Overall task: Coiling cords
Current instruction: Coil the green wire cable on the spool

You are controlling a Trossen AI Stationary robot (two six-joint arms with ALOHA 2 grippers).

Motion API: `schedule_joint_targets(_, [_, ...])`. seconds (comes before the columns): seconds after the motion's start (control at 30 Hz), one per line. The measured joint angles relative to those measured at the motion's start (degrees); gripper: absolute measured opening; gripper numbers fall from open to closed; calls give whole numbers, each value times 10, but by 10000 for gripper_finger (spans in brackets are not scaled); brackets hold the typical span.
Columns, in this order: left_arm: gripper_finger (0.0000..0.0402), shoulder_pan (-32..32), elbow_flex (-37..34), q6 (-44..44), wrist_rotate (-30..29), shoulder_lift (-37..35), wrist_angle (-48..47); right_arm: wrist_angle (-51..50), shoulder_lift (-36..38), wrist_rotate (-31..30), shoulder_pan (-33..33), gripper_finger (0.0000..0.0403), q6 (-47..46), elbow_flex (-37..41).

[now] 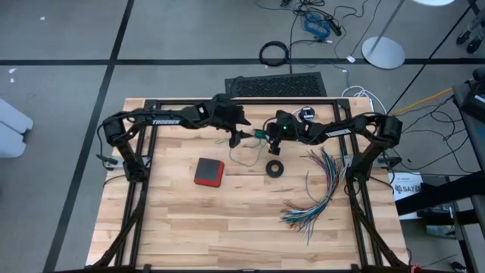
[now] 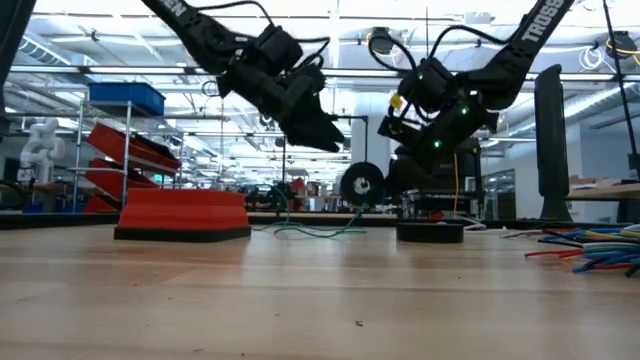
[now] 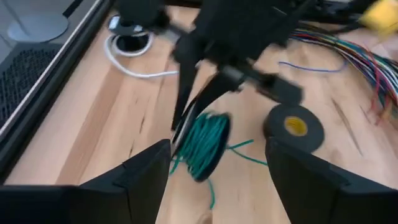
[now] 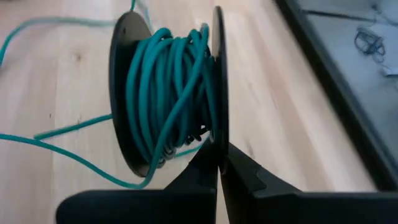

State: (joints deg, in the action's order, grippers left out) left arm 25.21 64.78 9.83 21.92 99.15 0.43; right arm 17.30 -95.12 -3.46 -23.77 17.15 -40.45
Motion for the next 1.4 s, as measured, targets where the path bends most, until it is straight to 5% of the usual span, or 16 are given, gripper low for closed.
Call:
schedule_joint_targets(0.83, [271,25,-71,-95,98,-19,235,-20,227,56,-48,0,-109,0])
schedule_joint_targets(1.4, [271,8,-65,-383,96,193,744,-12,252,66,-48,0,-120,-20])
